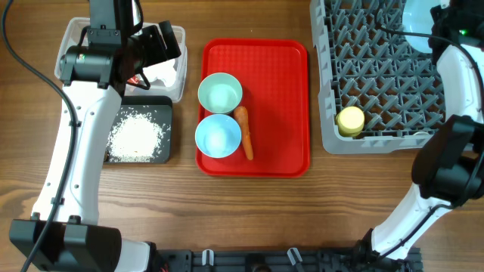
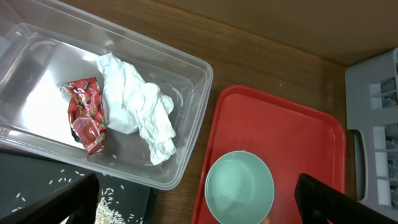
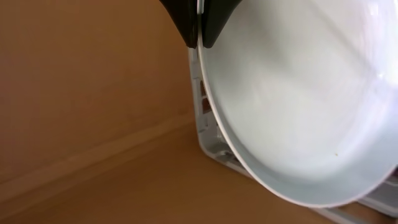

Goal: Sort waste into correct bins and load items into the dishwasher rack
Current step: 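Lift the plate right and stand it upright in the dish rack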

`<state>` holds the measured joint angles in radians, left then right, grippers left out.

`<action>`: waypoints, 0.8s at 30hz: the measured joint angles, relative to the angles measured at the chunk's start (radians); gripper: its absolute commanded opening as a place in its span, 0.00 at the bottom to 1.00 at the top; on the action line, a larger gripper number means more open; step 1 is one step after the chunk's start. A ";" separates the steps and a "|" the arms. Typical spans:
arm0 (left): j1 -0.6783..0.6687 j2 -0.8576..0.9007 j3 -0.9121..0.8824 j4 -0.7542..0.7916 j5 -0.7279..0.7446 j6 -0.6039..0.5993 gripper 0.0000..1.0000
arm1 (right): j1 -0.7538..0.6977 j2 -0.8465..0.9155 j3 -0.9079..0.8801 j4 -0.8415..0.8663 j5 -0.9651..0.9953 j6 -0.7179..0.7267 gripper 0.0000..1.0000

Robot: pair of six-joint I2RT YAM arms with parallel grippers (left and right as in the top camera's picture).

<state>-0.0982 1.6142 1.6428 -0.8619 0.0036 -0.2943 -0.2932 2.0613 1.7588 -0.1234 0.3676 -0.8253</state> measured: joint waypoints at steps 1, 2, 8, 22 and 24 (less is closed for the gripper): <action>0.000 0.000 0.000 0.000 0.000 0.000 1.00 | 0.002 0.001 0.000 -0.011 0.000 -0.003 0.04; 0.000 0.000 0.000 0.000 0.000 0.000 1.00 | 0.003 0.001 0.000 -0.014 0.000 -0.003 0.04; 0.000 0.000 0.000 0.000 0.000 0.000 1.00 | 0.025 0.001 0.000 -0.051 0.008 -0.008 0.11; 0.000 0.000 0.000 0.000 0.000 0.000 1.00 | 0.070 0.001 0.000 -0.039 -0.013 0.141 1.00; 0.000 0.000 0.000 0.000 0.000 0.000 1.00 | 0.070 0.000 0.000 -0.043 -0.041 0.185 1.00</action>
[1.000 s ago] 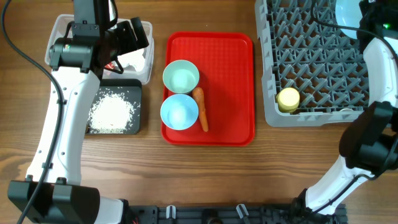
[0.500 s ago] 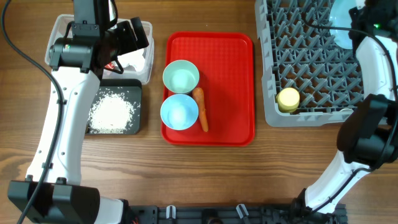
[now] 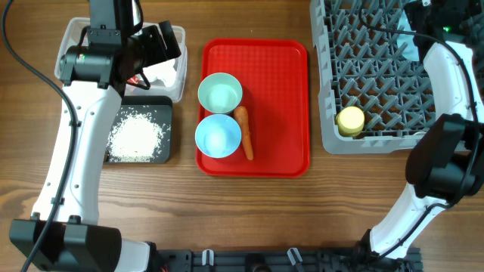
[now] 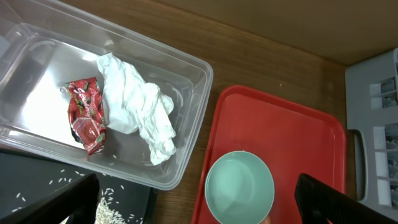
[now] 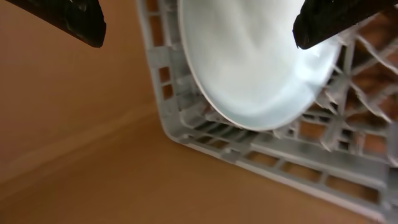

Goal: Sort waste into correct bins and load items into the dishwasher rack
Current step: 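Lift the plate right and stand it upright in the dish rack, then reach the right gripper to the green bowl rim and grasp it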

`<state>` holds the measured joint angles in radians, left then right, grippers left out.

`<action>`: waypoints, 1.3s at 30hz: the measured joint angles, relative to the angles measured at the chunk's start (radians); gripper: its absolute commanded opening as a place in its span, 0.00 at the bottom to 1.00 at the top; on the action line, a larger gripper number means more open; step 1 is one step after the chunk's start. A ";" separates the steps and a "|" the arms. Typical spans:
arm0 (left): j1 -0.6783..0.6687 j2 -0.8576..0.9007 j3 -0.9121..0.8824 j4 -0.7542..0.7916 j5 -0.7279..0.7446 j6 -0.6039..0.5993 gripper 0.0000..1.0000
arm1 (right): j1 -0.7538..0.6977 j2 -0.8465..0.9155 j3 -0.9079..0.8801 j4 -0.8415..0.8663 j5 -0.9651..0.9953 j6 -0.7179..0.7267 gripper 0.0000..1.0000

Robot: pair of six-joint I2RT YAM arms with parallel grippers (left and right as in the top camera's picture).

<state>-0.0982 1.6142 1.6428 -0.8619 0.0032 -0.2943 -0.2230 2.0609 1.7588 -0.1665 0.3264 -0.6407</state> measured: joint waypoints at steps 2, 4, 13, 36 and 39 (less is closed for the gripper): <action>0.000 0.000 0.000 0.000 0.000 0.000 1.00 | 0.004 -0.008 0.000 -0.021 -0.048 0.067 1.00; 0.000 0.000 0.000 0.000 -0.001 0.000 1.00 | 0.011 -0.030 0.000 -0.062 -0.125 0.155 1.00; 0.000 0.000 0.000 0.000 -0.006 0.000 1.00 | 0.091 -0.206 0.008 -0.179 -0.807 0.639 1.00; 0.000 0.000 0.000 -0.002 -0.006 0.000 1.00 | 0.612 0.141 0.013 -0.528 -0.716 0.673 0.71; 0.000 0.000 0.000 -0.002 -0.006 0.000 1.00 | 0.612 0.156 0.013 -0.544 -0.706 0.655 0.70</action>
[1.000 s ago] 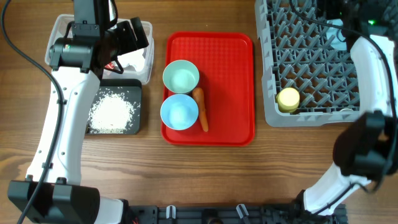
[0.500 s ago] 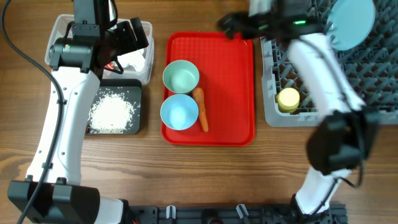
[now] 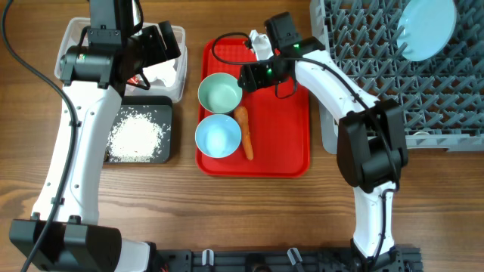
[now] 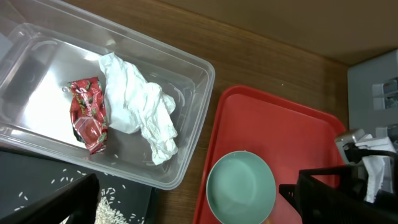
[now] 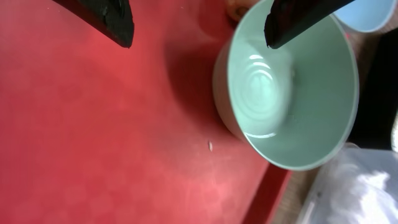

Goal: Sort waste into correct bins and load items into the dishwasher rack
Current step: 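Reach the right gripper to the green bowl rim and grasp it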

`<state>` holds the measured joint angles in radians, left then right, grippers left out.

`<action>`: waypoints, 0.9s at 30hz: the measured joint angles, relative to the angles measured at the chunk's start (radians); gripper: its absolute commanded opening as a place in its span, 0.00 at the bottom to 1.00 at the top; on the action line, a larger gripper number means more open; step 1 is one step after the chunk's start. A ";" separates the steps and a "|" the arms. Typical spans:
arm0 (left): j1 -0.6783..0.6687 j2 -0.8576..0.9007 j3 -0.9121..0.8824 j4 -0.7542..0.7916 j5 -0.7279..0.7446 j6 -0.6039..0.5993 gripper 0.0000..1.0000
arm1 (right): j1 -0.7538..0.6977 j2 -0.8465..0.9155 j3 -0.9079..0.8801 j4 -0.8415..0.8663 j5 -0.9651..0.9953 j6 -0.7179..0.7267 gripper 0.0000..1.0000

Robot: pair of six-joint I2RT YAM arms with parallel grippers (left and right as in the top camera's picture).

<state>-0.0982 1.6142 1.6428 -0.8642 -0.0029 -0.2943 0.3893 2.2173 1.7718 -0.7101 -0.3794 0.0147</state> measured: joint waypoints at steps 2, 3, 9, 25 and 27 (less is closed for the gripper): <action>0.000 0.000 0.000 0.000 0.000 0.000 1.00 | 0.000 0.006 0.000 -0.001 0.000 -0.022 0.70; 0.000 0.000 0.000 0.000 0.000 0.000 1.00 | 0.000 0.011 0.000 -0.001 -0.001 -0.047 0.67; 0.000 0.000 0.000 0.000 0.000 0.000 1.00 | 0.000 0.054 0.000 0.000 -0.005 -0.090 0.47; 0.000 0.000 0.000 0.000 0.000 0.000 1.00 | -0.013 0.108 0.002 0.040 -0.028 -0.081 0.04; 0.000 0.000 0.000 0.000 0.000 0.000 1.00 | -0.027 0.106 0.002 0.038 -0.028 -0.063 0.04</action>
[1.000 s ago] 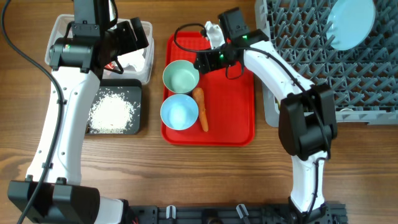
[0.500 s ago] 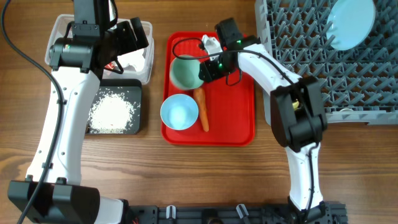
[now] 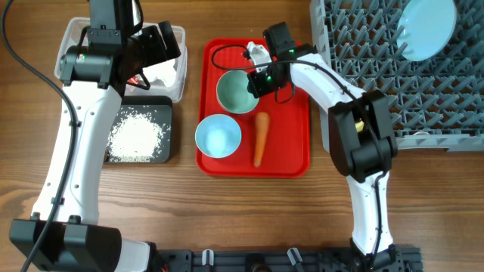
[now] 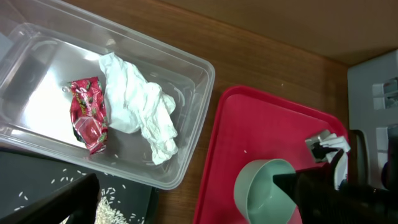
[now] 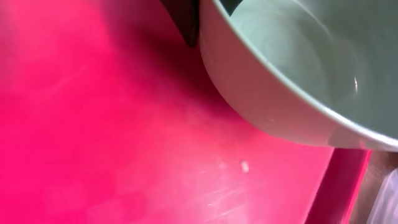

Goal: Sort waste into correct bins and load items into the dishwasher rack
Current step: 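Reach the right gripper to the green bowl rim and grasp it, then carry the green bowl right and set it in the dish rack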

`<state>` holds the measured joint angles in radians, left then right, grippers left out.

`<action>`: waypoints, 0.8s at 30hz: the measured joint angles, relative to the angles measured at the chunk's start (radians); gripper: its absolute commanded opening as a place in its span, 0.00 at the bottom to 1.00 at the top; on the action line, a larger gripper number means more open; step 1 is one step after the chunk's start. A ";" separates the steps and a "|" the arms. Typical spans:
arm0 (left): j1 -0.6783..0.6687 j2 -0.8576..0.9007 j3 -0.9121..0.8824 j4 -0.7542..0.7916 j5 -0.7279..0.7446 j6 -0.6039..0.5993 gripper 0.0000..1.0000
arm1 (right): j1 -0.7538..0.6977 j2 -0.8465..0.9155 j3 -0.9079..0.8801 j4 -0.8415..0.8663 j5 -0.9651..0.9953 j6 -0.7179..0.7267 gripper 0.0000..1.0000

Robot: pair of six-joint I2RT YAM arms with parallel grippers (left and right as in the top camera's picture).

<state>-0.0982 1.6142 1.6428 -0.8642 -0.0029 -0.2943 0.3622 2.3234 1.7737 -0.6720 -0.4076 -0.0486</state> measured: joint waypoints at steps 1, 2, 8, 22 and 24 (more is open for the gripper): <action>0.000 0.000 0.000 0.000 0.000 0.000 1.00 | -0.010 -0.002 0.000 -0.002 0.000 0.008 0.04; 0.000 0.000 0.000 0.000 0.000 0.000 1.00 | -0.025 -0.006 0.000 -0.003 0.004 0.015 0.04; 0.000 0.000 0.000 0.000 0.000 0.000 1.00 | -0.143 -0.120 -0.004 -0.006 0.066 0.033 0.04; 0.000 0.000 0.000 0.001 0.000 0.000 1.00 | -0.281 -0.360 0.002 0.418 1.085 -0.065 0.04; 0.000 0.000 0.000 -0.003 0.000 0.000 1.00 | -0.298 -0.320 0.002 0.505 1.162 -0.142 0.04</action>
<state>-0.0982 1.6142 1.6424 -0.8669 -0.0029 -0.2943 0.0647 2.0029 1.7752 -0.1669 0.7544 -0.1909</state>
